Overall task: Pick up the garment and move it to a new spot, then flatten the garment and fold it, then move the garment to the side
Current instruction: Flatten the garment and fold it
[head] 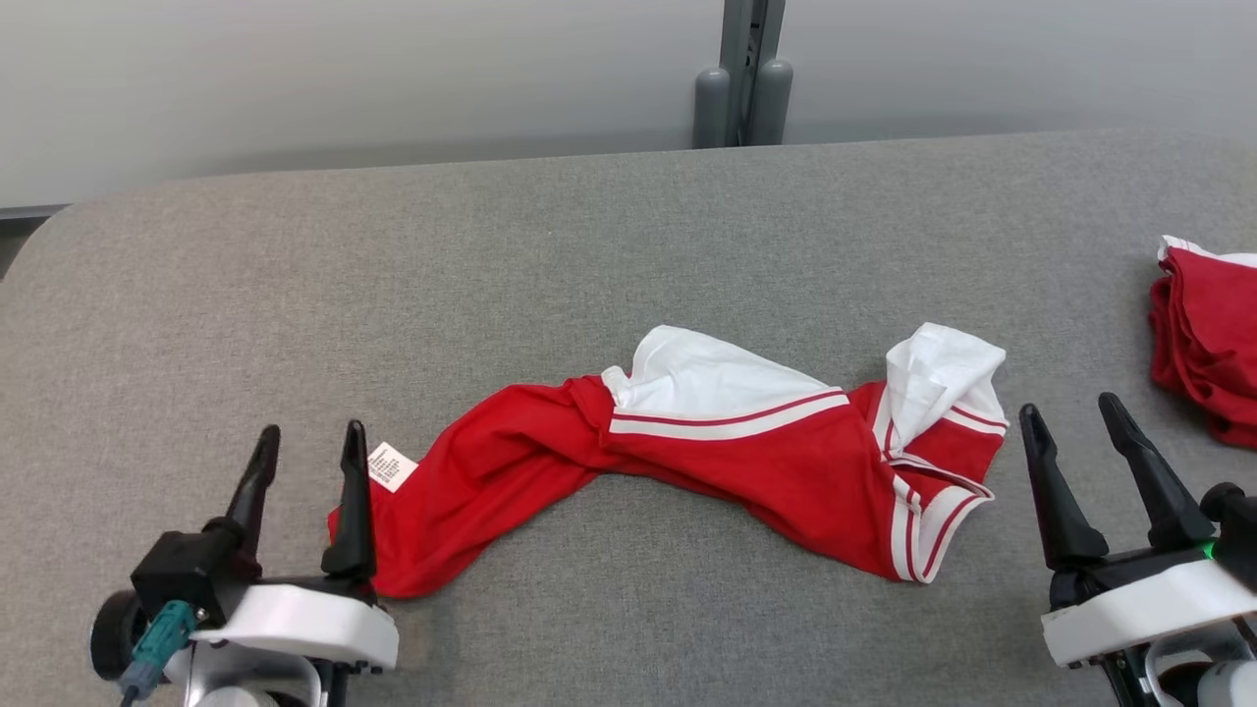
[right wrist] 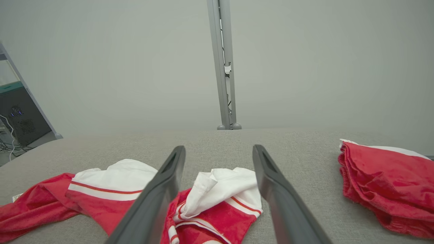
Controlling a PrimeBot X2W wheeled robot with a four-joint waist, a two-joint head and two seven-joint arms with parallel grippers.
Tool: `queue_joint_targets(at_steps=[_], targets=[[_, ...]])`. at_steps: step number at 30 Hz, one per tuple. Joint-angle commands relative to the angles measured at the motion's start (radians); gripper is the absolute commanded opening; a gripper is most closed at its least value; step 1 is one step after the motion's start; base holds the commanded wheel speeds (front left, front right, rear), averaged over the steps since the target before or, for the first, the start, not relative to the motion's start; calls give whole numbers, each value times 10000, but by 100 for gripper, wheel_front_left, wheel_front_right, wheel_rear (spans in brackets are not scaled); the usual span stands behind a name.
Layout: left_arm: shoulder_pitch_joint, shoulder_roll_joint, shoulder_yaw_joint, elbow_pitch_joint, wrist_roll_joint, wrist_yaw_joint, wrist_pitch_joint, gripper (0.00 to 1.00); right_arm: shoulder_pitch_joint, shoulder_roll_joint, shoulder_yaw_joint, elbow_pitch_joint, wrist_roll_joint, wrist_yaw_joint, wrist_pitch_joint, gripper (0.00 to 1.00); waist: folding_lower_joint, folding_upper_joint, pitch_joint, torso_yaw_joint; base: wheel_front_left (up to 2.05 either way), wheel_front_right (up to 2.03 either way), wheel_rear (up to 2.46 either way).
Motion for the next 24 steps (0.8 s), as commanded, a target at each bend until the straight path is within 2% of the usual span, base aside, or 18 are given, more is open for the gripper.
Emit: queue_joint_targets(at_steps=[1, 9, 19, 24], targets=[[-190, 79, 61, -32, 105, 81, -65, 100, -125, -99, 26, -14, -32, 1, 48, 100, 0, -1, -15, 21, 0, 0, 0], [-646, 356, 91, -38, 511, 224, -318, 100, -381, -356, 302, 129, -30, 1, 162, 100, 0, -1, -72, 168, 0, 0, 0], [-632, 383, 52, -6, 429, 266, -325, 100, -479, -424, 297, 365, 101, 1, 84, 100, 0, -1, 43, 315, 0, 0, 0], [-825, 330, -57, 20, 418, 200, -356, 100, -923, -659, 450, 706, 348, 1, 175, 100, 0, -1, 265, 569, 0, 0, 0]])
